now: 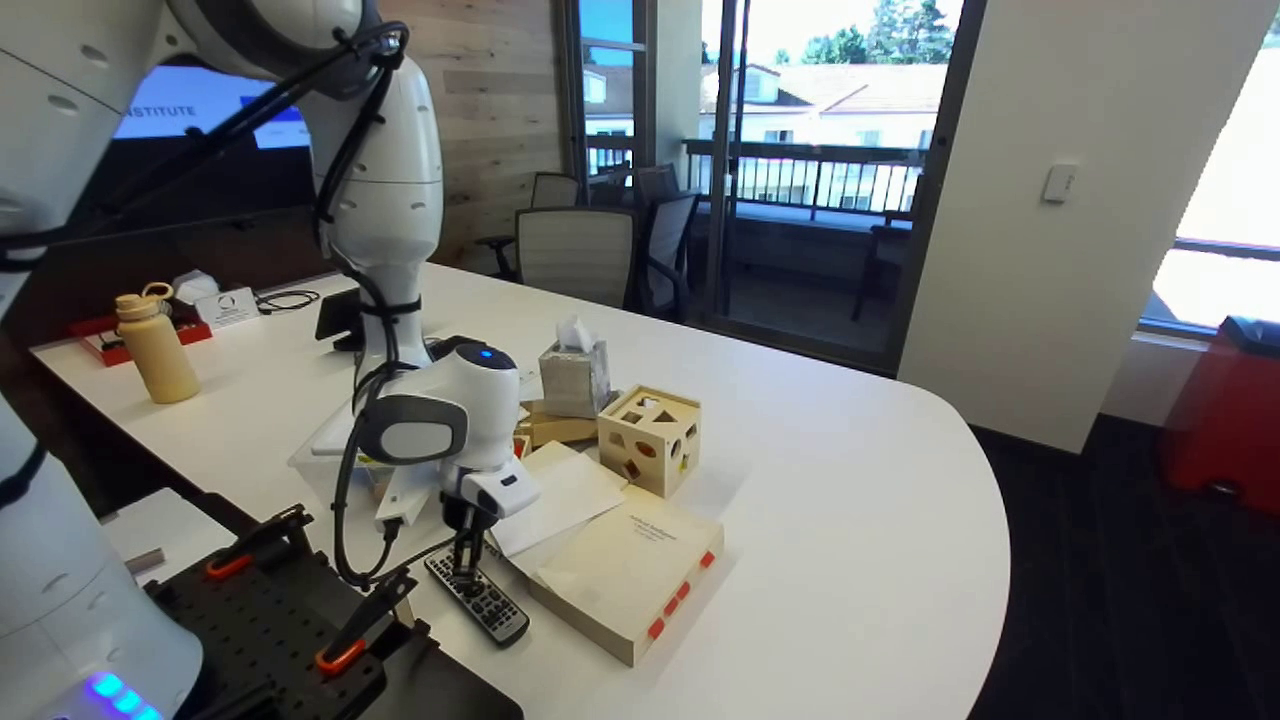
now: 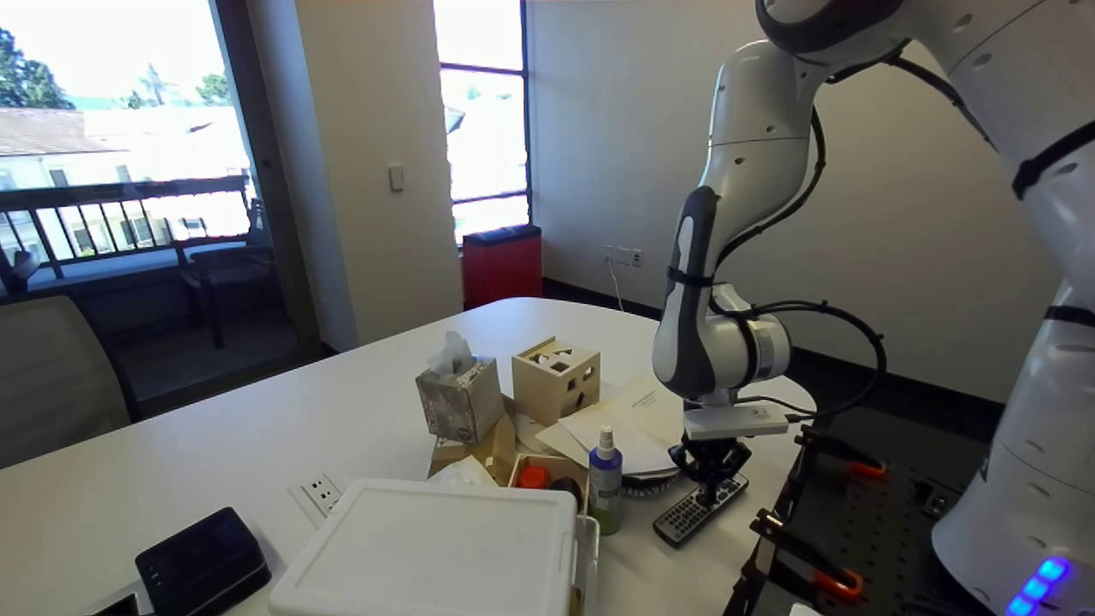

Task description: Press a button on the remote

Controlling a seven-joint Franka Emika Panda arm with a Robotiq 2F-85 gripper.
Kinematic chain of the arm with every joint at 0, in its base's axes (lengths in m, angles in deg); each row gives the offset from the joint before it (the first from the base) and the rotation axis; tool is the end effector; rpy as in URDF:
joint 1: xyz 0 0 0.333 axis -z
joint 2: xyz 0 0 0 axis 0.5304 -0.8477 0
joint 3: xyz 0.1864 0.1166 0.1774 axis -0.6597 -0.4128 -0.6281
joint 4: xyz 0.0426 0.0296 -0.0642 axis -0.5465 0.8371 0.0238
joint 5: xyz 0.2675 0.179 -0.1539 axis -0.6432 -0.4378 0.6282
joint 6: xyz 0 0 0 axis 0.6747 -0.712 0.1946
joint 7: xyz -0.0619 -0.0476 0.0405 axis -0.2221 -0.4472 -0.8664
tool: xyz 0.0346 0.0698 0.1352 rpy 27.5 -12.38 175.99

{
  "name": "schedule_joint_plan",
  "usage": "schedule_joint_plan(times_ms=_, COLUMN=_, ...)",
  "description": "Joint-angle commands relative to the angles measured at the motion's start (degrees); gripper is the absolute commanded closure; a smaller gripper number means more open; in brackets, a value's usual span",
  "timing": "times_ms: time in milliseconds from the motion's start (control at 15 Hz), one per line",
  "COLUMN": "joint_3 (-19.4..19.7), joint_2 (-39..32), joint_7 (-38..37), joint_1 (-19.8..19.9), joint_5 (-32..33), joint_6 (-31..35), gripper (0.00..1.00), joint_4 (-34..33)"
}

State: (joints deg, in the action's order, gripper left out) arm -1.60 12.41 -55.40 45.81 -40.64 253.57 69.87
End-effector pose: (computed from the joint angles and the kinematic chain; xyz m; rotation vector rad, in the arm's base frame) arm 0.3248 -0.0826 -0.0221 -2.8203 1.2924 0.3026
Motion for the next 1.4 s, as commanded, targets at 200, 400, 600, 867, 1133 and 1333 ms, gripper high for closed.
schedule_joint_plan(times_ms=200, joint_3=-0.22, joint_2=-2.15, joint_7=-1.0, joint_1=0.36, joint_5=0.9, joint_6=3.78, gripper=1.0, joint_4=-0.36)
schedule_joint_plan(times_ms=400, joint_3=-0.5, joint_2=-2.19, joint_7=-1.17, joint_1=0.43, joint_5=0.92, joint_6=4.82, gripper=1.0, joint_4=-0.35)
schedule_joint_plan(times_ms=600, joint_3=-0.05, joint_2=-2.5, joint_7=-1.4, joint_1=-0.09, joint_5=1.14, joint_6=4.88, gripper=1.0, joint_4=-0.29)
schedule_joint_plan(times_ms=867, joint_3=0.06, joint_2=-3.66, joint_7=-1.23, joint_1=0.08, joint_5=1.33, joint_6=4.9, gripper=1.0, joint_4=-0.69)
schedule_joint_plan(times_ms=1133, joint_3=0.12, joint_2=-4.84, joint_7=-1.03, joint_1=0.37, joint_5=1.57, joint_6=5.16, gripper=1.0, joint_4=-1.23)
schedule_joint_plan(times_ms=1333, joint_3=0.14, joint_2=-4.92, joint_7=-0.94, joint_1=0.35, joint_5=1.65, joint_6=5.53, gripper=1.0, joint_4=-1.2)
